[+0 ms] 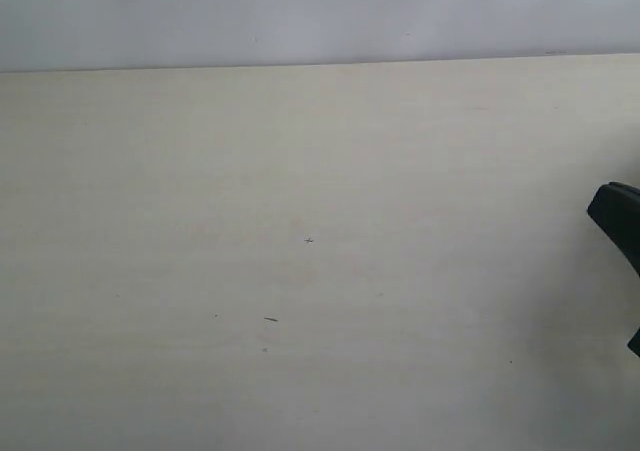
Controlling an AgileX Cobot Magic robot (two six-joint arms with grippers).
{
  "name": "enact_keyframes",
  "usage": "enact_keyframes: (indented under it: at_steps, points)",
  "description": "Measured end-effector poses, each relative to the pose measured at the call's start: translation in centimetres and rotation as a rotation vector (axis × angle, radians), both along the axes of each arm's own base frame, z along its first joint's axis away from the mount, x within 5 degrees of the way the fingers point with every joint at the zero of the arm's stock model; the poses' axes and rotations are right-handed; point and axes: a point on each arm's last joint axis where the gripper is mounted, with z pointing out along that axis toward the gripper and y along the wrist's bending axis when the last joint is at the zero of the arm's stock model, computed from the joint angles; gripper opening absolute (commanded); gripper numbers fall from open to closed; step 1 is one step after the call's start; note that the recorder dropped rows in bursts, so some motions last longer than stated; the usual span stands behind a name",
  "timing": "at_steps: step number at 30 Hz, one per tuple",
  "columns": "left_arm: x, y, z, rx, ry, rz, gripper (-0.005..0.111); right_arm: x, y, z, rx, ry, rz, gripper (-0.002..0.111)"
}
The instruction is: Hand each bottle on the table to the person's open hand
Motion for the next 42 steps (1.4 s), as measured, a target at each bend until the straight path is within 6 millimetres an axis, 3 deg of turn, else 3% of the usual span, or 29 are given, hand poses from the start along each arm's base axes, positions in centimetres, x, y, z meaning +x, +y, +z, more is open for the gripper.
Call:
enact_keyframes:
  at_steps: [5,14,24,33,38,42]
  points:
    - [0.4,-0.1,-1.2,-0.021,0.012,-0.001,0.0,0.0,0.0,0.0,0.0,0.0,0.0,0.0]
    - [0.7,-0.3,-1.0,-0.032,-0.056,-0.028,0.0,0.0,0.0,0.0,0.0,0.0,0.0,0.0]
    - [1.5,-1.6,-1.5,-0.202,-0.202,-0.146,0.0,0.0,0.0,0.0,0.0,0.0,0.0,0.0]
    - [2.5,-2.0,-4.7,-0.022,-0.166,-0.206,0.0,0.0,0.0,0.0,0.0,0.0,0.0,0.0]
    - [2.8,-1.7,-7.7,0.157,0.0,-0.199,0.0,0.0,0.0,0.0,0.0,0.0,0.0,0.0]
    - [2.8,-1.6,-9.2,0.183,0.088,-0.202,0.0,0.0,0.0,0.0,0.0,0.0,0.0,0.0]
